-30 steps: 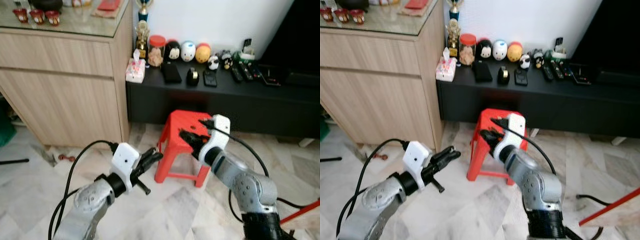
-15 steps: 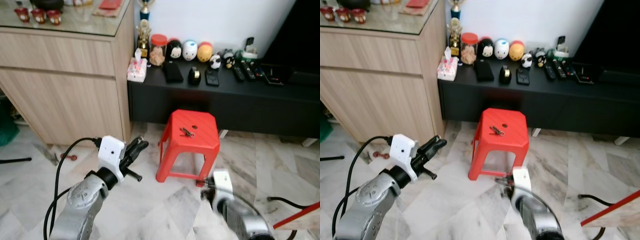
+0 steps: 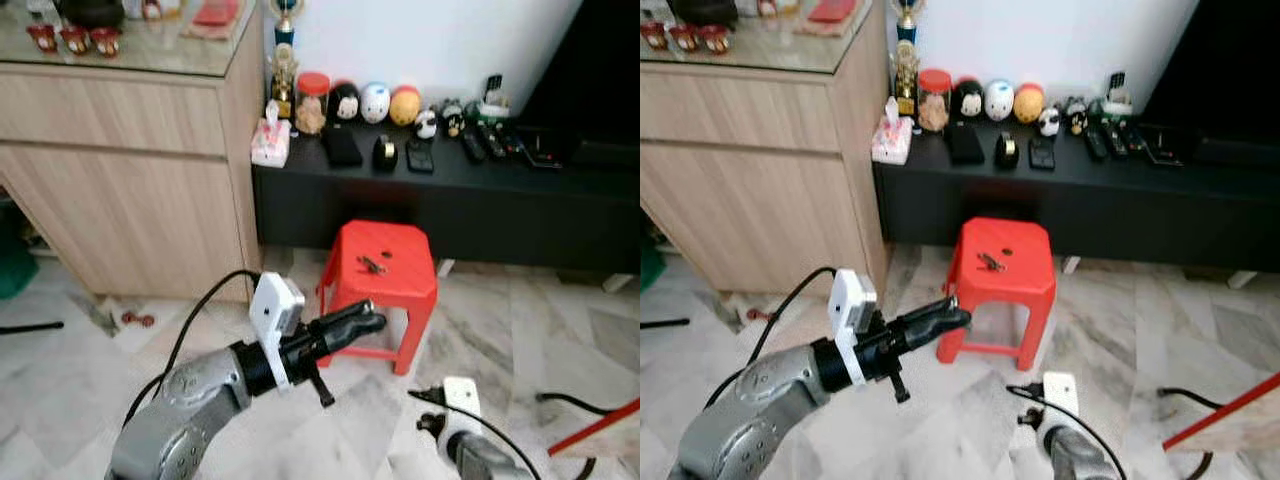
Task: Hang keys on a hook
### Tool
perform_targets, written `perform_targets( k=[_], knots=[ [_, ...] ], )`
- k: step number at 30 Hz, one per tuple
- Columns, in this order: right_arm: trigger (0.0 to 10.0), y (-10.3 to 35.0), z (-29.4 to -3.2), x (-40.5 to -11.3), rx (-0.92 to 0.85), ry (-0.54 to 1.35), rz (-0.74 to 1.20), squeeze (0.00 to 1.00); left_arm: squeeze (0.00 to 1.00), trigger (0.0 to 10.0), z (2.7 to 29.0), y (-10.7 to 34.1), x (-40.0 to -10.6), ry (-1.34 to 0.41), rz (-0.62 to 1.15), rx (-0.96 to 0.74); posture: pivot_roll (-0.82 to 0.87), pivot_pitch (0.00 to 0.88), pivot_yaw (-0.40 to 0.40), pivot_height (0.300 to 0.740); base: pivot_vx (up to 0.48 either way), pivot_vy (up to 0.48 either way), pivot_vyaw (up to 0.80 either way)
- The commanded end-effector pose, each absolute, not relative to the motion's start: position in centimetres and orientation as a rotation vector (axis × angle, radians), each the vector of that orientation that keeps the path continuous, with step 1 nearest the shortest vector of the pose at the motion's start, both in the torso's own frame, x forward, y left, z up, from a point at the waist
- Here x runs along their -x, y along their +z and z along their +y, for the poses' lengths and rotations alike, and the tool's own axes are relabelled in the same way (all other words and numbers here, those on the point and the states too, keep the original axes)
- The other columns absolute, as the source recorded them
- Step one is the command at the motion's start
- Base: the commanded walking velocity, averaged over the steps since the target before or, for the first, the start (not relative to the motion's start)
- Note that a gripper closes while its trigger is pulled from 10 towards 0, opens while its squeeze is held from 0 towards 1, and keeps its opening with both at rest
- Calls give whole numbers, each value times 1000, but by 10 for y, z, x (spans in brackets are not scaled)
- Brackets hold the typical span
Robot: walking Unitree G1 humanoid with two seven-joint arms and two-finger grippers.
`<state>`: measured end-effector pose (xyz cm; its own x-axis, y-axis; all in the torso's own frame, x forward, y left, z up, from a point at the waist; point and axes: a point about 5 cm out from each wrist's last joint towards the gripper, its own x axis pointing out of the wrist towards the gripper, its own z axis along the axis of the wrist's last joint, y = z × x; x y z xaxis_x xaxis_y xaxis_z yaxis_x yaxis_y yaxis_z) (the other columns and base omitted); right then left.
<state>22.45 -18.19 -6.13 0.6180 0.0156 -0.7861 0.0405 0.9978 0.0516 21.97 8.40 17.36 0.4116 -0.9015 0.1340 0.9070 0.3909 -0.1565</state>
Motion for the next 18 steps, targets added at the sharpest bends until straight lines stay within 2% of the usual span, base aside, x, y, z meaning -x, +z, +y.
perform_targets(
  k=[1,10,15,16,18],
  knots=[
    [10000,-70,-190,-211,-40,-51,959,0,0,10000,78,181,-216,-1210,-43,232,64,37,-121,740,0,0,0],
    [10000,-80,-199,-190,-19,-113,1011,0,0,10000,79,180,-218,-1195,-34,222,62,13,-117,740,0,0,0],
    [10000,-85,-202,-180,-5,-134,1041,0,0,10000,99,174,-242,-920,-59,177,64,0,-117,740,0,0,0],
    [10000,-86,-203,-178,-2,-137,1049,0,0,10000,119,165,-255,-737,-48,143,64,0,-118,740,0,0,0],
    [10000,-87,-203,-175,0,-138,1060,0,0,10000,138,154,-263,-585,-8,123,66,0,-119,740,0,0,0]
  ],
)
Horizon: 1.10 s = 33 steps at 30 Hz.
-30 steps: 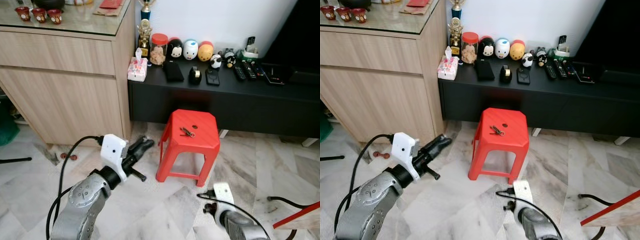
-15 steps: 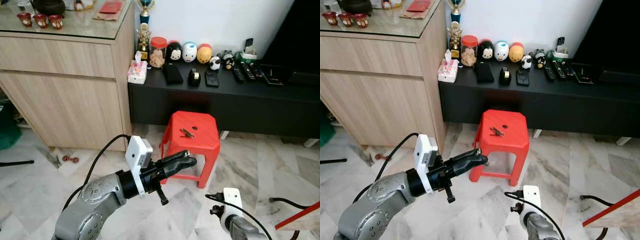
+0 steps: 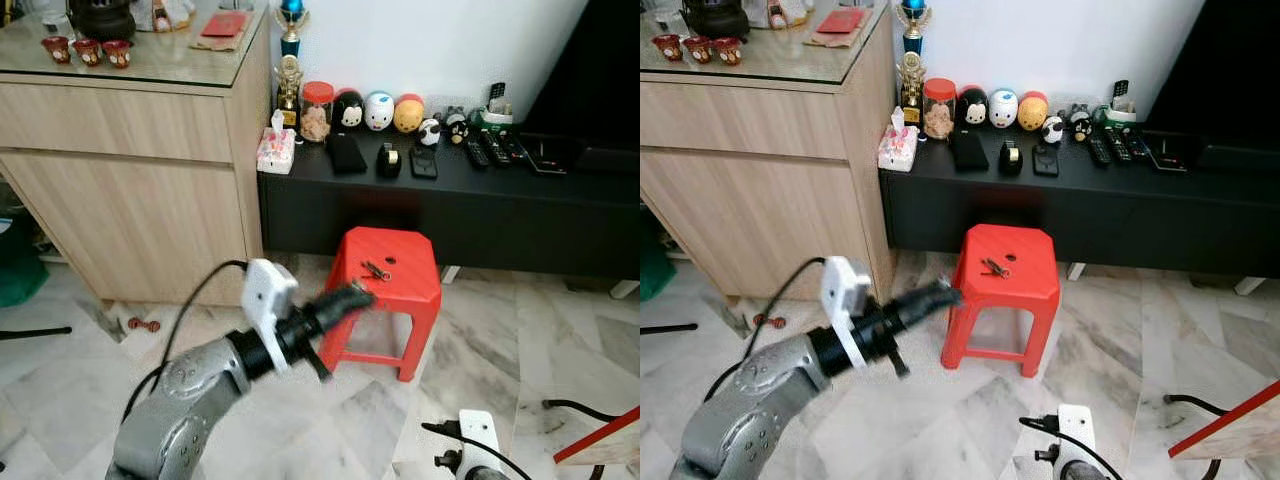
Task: Hang keys on a hook
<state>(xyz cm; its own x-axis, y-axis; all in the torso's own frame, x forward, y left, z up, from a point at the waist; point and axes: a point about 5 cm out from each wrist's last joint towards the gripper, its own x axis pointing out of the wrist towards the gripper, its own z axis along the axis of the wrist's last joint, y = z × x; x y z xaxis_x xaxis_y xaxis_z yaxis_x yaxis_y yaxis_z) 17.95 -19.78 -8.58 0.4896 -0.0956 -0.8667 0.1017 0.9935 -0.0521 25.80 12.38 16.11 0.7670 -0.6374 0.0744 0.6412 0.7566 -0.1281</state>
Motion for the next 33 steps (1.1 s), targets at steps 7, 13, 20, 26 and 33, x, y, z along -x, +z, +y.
perform_targets(
  k=[7,13,20,26,33],
  knots=[
    [10000,-92,-209,-161,25,-165,1117,0,0,10000,212,98,-269,-94,202,53,76,0,-115,740,0,0,0],
    [10000,-95,-209,-155,14,-189,1129,0,0,10000,251,11,-233,56,530,-103,67,0,-103,740,0,0,0],
    [10000,-97,-207,-150,18,-191,1143,0,0,10000,258,-59,-173,144,855,-72,61,0,-97,740,0,0,0],
    [10000,-99,-205,-145,43,-170,1163,0,0,10000,241,-89,-135,139,1031,-138,33,0,-96,740,0,0,0],
    [10000,-101,-207,-139,35,-189,1176,0,0,10000,244,-89,-138,253,992,-96,39,0,-99,740,0,-231,0]
  ],
)
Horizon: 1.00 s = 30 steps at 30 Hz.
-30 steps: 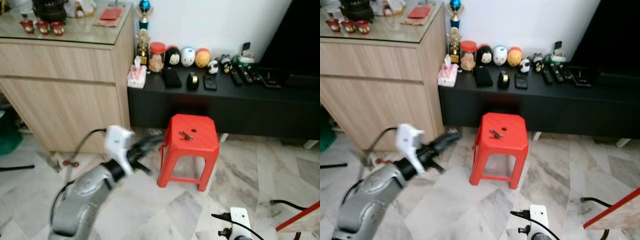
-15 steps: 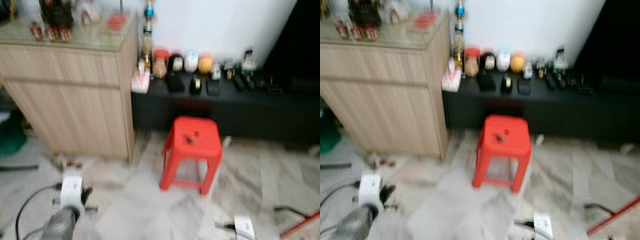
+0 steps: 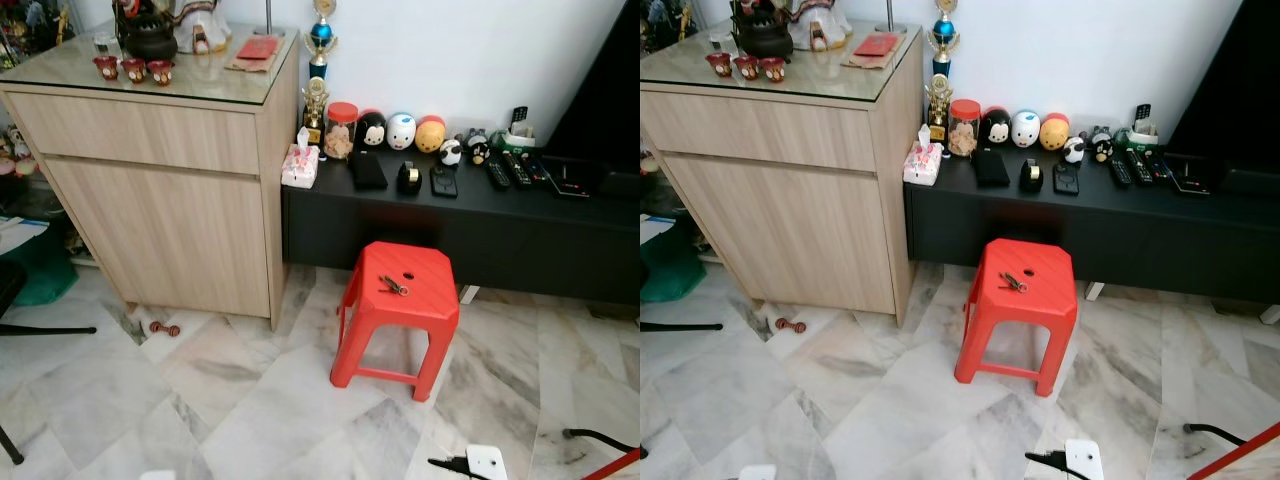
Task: Hang keys on a hook
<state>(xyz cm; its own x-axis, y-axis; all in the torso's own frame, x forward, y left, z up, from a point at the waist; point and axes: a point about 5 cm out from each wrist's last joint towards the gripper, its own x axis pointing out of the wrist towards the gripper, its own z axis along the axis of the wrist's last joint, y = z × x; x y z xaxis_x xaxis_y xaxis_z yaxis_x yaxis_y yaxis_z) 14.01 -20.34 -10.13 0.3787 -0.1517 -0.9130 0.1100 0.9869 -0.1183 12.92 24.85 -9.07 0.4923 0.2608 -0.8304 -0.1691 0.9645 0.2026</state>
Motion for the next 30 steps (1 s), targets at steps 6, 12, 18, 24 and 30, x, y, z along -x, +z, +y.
perform_targets(
  k=[6,12,18,24,30],
  knots=[
    [10000,-102,-205,-138,21,-201,1191,0,0,10000,241,-86,-148,224,970,-119,38,0,-95,740,0,-428,0],
    [10000,-103,-204,-136,35,-192,1218,0,0,10000,251,-85,-144,253,968,-126,44,0,-98,740,0,-424,-686],
    [10000,-103,-204,-136,36,-194,1225,0,0,10000,252,-86,-141,256,977,-126,44,0,-98,740,0,-403,-693],
    [10000,-103,-203,-135,32,-196,1231,0,0,10000,248,-87,-142,246,977,-122,38,0,-101,740,0,-385,-694],
    [10000,-104,-203,-134,33,-191,1239,0,0,10000,242,-87,-147,223,970,-119,38,5,-104,740,0,-387,-691]
  ],
)
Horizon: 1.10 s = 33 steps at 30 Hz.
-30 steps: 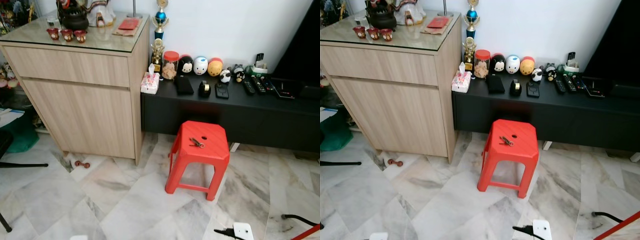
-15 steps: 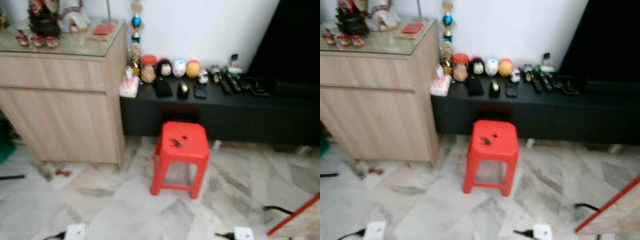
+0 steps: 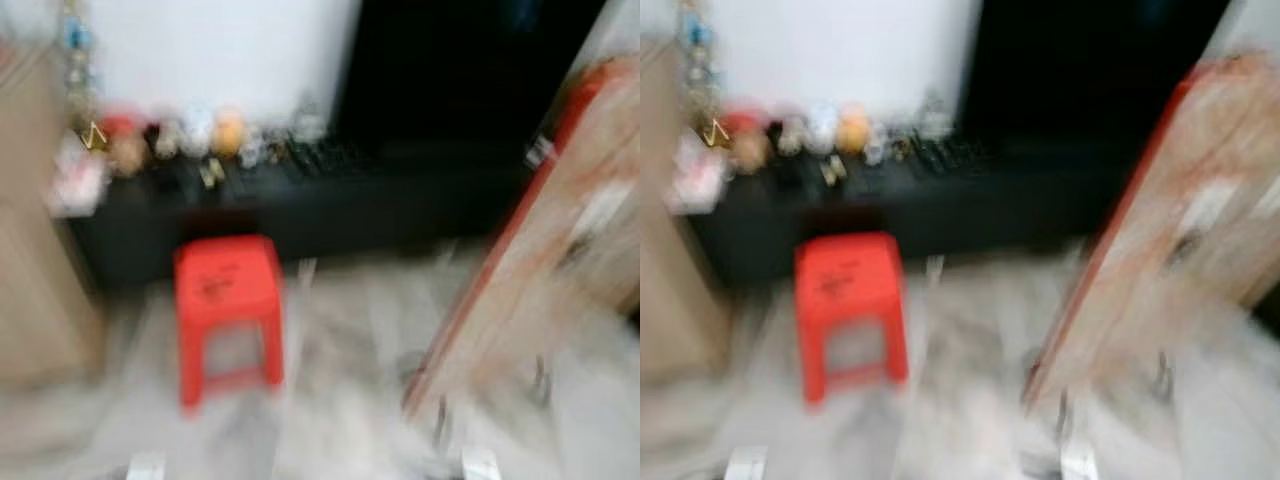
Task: Hang keys on a hook
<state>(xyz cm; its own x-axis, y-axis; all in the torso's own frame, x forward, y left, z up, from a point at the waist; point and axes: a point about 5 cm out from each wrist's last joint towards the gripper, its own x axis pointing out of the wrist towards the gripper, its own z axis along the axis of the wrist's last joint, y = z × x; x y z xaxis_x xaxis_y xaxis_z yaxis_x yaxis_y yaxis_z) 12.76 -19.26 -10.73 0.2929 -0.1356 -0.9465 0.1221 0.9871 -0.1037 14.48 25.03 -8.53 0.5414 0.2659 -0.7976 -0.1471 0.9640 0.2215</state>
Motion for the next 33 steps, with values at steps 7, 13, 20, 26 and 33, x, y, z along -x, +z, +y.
perform_targets(
  k=[7,13,20,26,33],
  knots=[
    [10000,-103,-203,-136,34,-178,1214,0,0,10000,242,-87,-148,221,973,-117,40,13,-105,740,0,-387,-350],
    [10000,-102,-200,-139,23,-167,1204,0,0,10000,243,-87,-147,220,980,-120,40,20,-106,740,0,-380,0],
    [10000,-101,-203,-142,67,-147,1203,0,0,10000,240,-88,-148,205,986,-119,42,17,-110,740,0,-379,0],
    [10000,-100,-206,-144,71,-149,1193,0,0,10000,237,-90,-146,207,998,-113,49,2,-117,740,0,-375,718],
    [10000,-100,-204,-143,65,-145,1194,0,0,10000,236,-91,-144,208,1003,-109,50,0,-119,740,0,-374,0]
  ],
)
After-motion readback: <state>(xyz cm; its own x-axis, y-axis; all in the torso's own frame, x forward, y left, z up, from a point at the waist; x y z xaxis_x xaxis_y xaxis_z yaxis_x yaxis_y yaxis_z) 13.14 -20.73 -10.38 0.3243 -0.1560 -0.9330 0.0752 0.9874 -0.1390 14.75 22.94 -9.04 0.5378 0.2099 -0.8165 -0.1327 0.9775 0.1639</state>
